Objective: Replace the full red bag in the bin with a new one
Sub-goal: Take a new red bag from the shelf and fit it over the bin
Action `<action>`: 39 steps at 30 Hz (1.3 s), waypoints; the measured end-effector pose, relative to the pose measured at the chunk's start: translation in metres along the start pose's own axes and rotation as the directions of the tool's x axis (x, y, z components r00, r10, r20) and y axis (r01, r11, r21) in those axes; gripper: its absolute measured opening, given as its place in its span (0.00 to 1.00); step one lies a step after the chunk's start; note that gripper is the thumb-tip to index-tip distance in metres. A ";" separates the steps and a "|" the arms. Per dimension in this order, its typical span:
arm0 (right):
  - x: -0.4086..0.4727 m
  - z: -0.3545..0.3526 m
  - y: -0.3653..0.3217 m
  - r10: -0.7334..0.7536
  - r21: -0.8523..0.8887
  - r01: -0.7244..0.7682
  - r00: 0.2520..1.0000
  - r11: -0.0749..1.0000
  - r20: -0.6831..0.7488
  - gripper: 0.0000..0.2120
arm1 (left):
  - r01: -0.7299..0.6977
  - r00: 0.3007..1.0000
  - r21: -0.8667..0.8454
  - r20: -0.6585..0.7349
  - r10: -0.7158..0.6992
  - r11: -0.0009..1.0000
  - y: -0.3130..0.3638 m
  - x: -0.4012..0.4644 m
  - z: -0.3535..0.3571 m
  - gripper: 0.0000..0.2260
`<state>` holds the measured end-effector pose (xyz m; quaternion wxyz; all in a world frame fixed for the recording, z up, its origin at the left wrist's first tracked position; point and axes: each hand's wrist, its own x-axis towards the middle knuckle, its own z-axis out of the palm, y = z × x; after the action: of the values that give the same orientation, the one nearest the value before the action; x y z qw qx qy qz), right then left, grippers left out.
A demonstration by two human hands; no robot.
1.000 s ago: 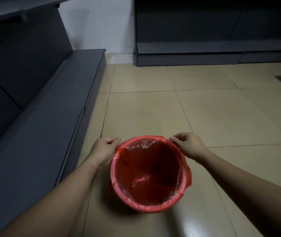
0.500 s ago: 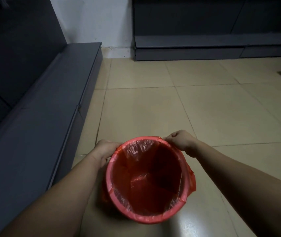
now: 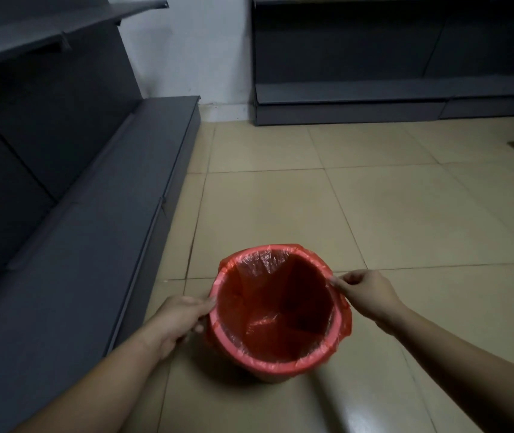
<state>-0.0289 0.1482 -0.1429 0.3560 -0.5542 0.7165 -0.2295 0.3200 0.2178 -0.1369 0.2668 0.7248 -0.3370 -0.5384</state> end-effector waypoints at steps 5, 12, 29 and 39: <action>-0.003 0.007 0.001 0.067 0.264 -0.065 0.998 0.962 -0.002 0.20 | 0.076 0.997 -0.227 -0.010 -0.080 0.971 -0.009 -0.005 0.008 0.10; -0.003 0.019 0.020 0.100 0.383 -0.114 0.993 0.917 0.056 0.16 | 0.081 0.994 -0.342 -0.039 -0.100 0.936 -0.022 0.003 0.013 0.09; -0.103 0.013 0.018 0.164 0.274 -0.172 0.985 0.946 0.051 0.23 | 0.115 0.991 -0.281 0.101 -0.090 0.953 -0.045 -0.061 0.033 0.13; -0.104 0.026 0.043 0.040 0.288 -0.033 0.999 0.957 -0.017 0.18 | 0.044 0.997 -0.315 0.067 -0.024 0.948 -0.062 -0.054 0.042 0.08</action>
<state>-0.0221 0.2617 -0.1639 0.4288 -0.4806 0.6896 -0.3310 0.2822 0.2977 -0.1625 0.3595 0.6615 -0.2417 -0.6122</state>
